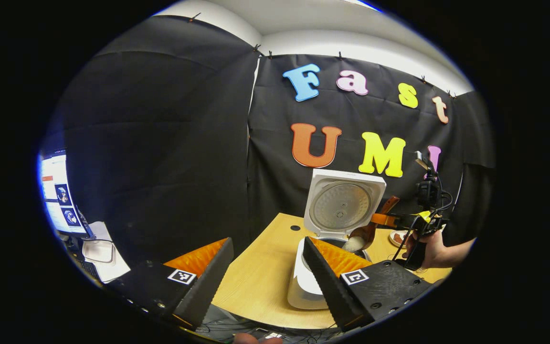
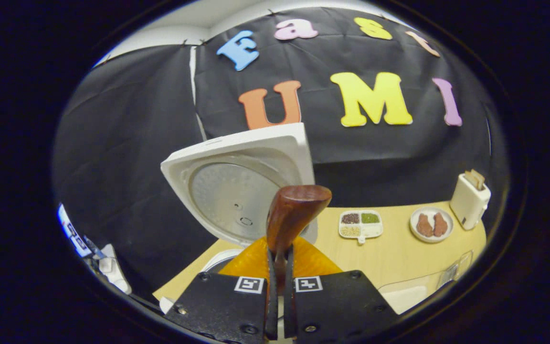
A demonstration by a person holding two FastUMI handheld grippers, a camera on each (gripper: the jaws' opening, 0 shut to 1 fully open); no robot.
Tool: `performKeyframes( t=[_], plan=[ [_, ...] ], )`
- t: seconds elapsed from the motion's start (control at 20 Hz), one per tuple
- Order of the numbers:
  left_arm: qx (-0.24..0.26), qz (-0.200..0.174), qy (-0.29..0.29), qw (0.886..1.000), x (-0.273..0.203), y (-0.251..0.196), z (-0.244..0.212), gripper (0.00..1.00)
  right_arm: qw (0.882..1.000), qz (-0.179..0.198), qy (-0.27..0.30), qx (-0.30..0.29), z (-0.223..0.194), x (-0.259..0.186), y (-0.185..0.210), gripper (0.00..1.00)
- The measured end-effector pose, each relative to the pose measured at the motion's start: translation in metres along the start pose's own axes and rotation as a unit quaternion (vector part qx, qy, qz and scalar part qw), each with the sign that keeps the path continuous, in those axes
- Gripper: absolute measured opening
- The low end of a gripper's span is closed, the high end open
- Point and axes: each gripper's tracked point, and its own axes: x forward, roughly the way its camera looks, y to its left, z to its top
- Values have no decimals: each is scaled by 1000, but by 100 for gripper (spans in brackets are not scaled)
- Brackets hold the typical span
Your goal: Close the left gripper, press the button to open the rice cooker; take a wooden spoon from the chopstick holder with the right hand, scoop a spoonful of rice and pour it into the rice cooker, then put the wooden spoon back into the chopstick holder.
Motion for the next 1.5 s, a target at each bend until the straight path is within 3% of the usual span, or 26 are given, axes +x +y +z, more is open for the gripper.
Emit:
performKeyframes(
  t=[0.3,0.7,1.1,1.35,1.5],
  plan=[
    [-3,1,-11,1000,-2,2,4,95,989,27,-45,-139,21,-12,36,10],
    [-15,-2,-18,1000,-9,4,6,95,960,38,-90,-262,37,-32,65,11],
    [-25,-9,-30,999,-12,-1,15,95,973,47,-81,-212,46,-37,61,11],
    [-22,-18,-31,999,-8,-26,20,95,987,56,-64,-136,58,-44,46,10],
    [-18,-26,-35,999,-7,-45,25,95,993,60,-60,-76,68,-74,22,10]
  ],
)
